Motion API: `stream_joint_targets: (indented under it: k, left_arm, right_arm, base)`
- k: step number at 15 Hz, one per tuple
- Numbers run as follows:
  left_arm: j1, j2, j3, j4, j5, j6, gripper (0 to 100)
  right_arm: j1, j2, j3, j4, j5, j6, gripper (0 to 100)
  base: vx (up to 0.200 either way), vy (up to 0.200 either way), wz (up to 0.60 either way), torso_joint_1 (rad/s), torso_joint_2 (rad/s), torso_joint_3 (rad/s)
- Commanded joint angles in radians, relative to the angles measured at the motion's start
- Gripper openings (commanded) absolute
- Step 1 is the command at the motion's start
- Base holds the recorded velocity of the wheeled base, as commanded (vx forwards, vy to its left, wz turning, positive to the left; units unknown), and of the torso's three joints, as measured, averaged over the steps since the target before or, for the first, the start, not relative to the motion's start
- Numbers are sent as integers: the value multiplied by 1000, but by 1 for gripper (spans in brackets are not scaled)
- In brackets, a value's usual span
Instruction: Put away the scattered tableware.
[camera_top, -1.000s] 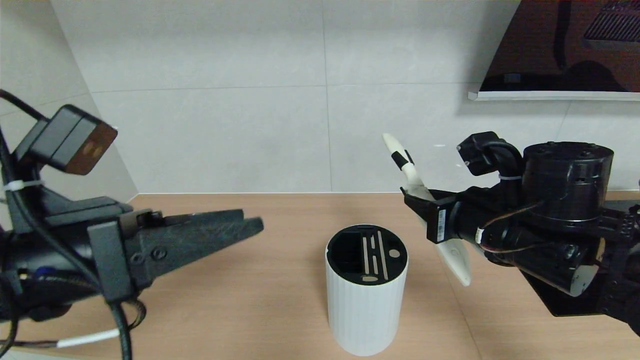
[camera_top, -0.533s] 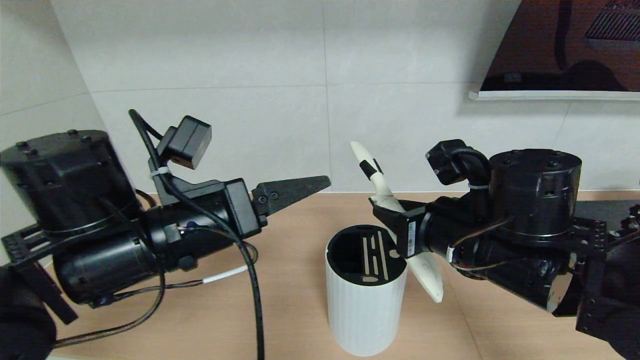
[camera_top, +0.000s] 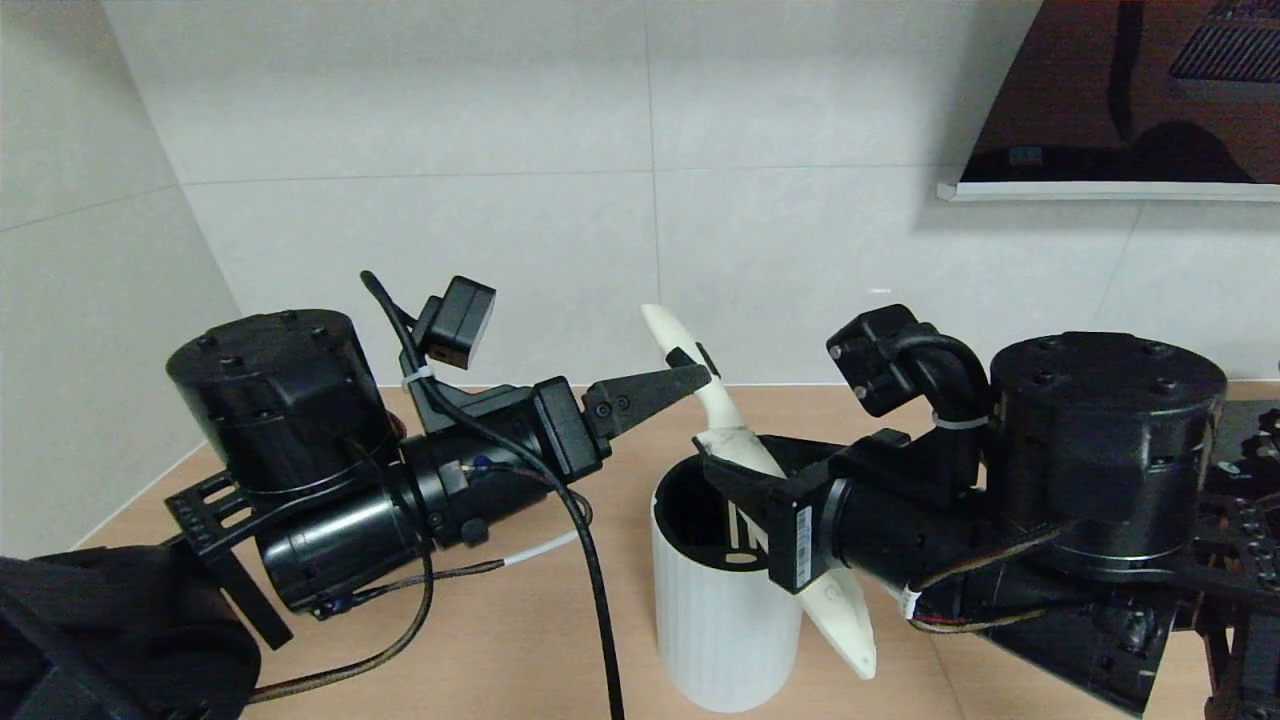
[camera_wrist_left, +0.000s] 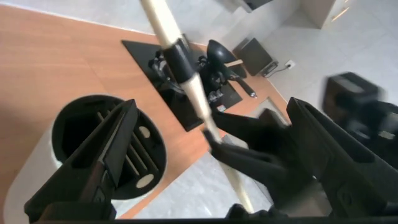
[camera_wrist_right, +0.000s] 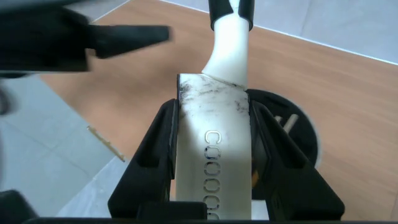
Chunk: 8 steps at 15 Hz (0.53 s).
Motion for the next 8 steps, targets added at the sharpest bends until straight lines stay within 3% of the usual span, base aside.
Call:
stream_joint_targets:
  k: [1,5,8]
  left_arm:
    - [-5,17,-2,-6,3,-1,100]
    - [-20,49,9,-114,52,-4,100]
    - [-22,66,4,-115,58,-5,100]
  right_arm:
    - [13,-3,3,-1,0,0,0]
    - [43,7,4,1,0,23,0]
    - [51,8,4,-1,2,29,0]
  base:
    - [0,0,0,0,0,0]
    - [0,0,0,0,0,0]
    - [0,0,0,0,0,0]
